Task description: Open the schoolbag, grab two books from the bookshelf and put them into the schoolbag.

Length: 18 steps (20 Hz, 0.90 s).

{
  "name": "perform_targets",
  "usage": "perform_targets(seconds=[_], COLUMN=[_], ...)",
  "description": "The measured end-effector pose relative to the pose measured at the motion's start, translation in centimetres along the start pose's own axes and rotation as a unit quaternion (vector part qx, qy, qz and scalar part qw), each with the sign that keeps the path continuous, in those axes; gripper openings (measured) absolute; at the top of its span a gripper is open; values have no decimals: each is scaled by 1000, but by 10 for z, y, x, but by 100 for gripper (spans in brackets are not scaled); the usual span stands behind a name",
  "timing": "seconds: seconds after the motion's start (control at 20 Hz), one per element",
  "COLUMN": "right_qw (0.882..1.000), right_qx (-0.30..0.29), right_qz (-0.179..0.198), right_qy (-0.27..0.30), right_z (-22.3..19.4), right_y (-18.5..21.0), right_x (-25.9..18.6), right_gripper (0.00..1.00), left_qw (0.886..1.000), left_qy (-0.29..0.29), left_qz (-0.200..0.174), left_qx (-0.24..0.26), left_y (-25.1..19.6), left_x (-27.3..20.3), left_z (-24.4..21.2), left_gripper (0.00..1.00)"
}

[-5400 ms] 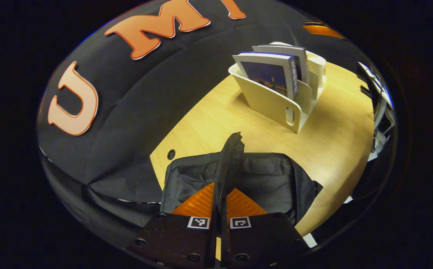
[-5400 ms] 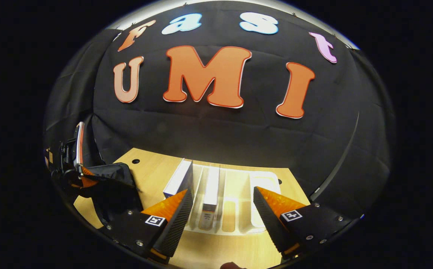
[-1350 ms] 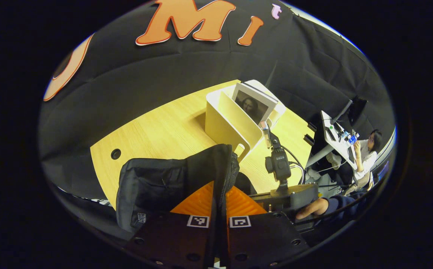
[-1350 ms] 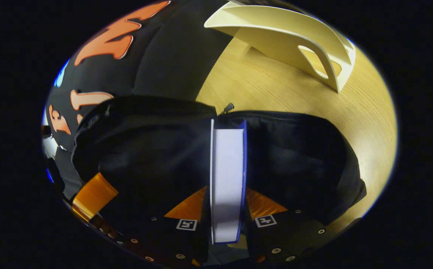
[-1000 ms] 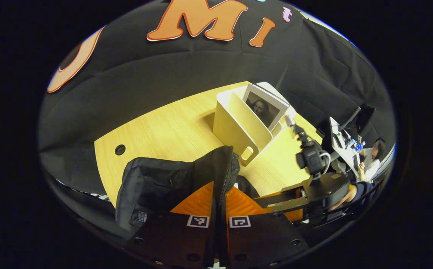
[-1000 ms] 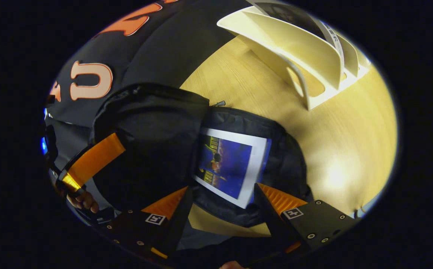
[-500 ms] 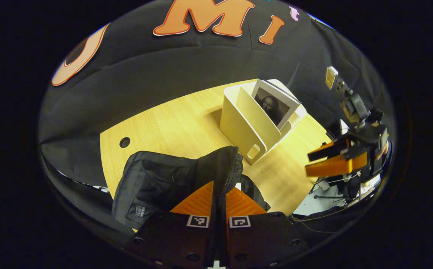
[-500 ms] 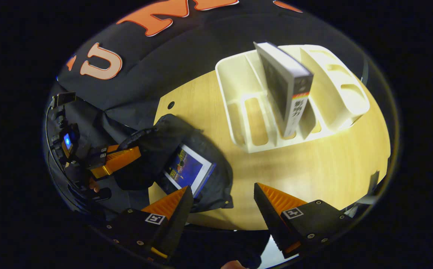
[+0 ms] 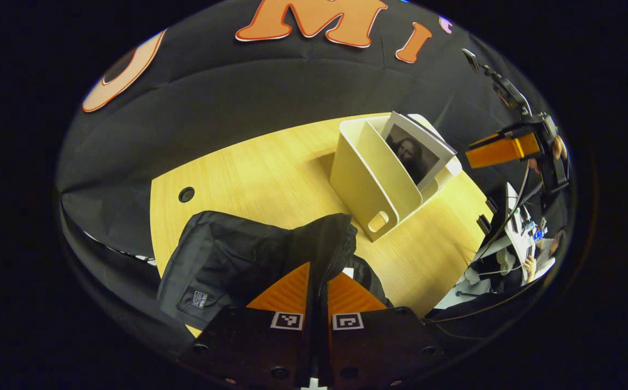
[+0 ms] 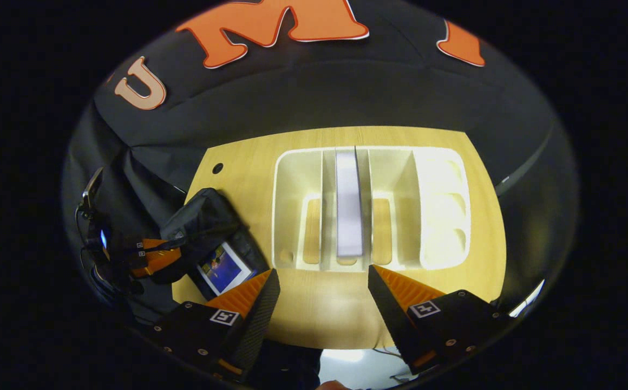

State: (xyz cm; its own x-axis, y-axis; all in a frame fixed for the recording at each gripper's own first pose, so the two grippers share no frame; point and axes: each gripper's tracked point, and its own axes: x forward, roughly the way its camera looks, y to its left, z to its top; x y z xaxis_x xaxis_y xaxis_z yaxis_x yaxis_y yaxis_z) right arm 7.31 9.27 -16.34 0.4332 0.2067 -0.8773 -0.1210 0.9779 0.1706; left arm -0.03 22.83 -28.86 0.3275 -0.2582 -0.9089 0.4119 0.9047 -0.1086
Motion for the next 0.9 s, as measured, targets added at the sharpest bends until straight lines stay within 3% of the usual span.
perform_targets(seconds=[0.35, 0.45, 0.7, 0.9], right_qw=[997, 995, 993, 993], right_qx=[-17, -13, 0, 19], right_qz=[-10, -16, -32, -46], right_qy=[71, 94, 110, 105], right_z=[29, 29, 29, 29], right_y=[-15, -18, -21, -34], right_x=[72, 89, 103, 97], right_gripper=[96, 86, 49, 38], left_qw=[999, 998, 997, 997], left_qy=[11, 14, 20, 19], left_qz=[33, 40, 54, 59], left_qx=[-32, -39, -51, -51], left_y=[0, -1, -1, -1], left_x=[0, -3, -7, -7], left_z=[-4, -7, -12, -11], left_gripper=[6, 6, 6, 6])
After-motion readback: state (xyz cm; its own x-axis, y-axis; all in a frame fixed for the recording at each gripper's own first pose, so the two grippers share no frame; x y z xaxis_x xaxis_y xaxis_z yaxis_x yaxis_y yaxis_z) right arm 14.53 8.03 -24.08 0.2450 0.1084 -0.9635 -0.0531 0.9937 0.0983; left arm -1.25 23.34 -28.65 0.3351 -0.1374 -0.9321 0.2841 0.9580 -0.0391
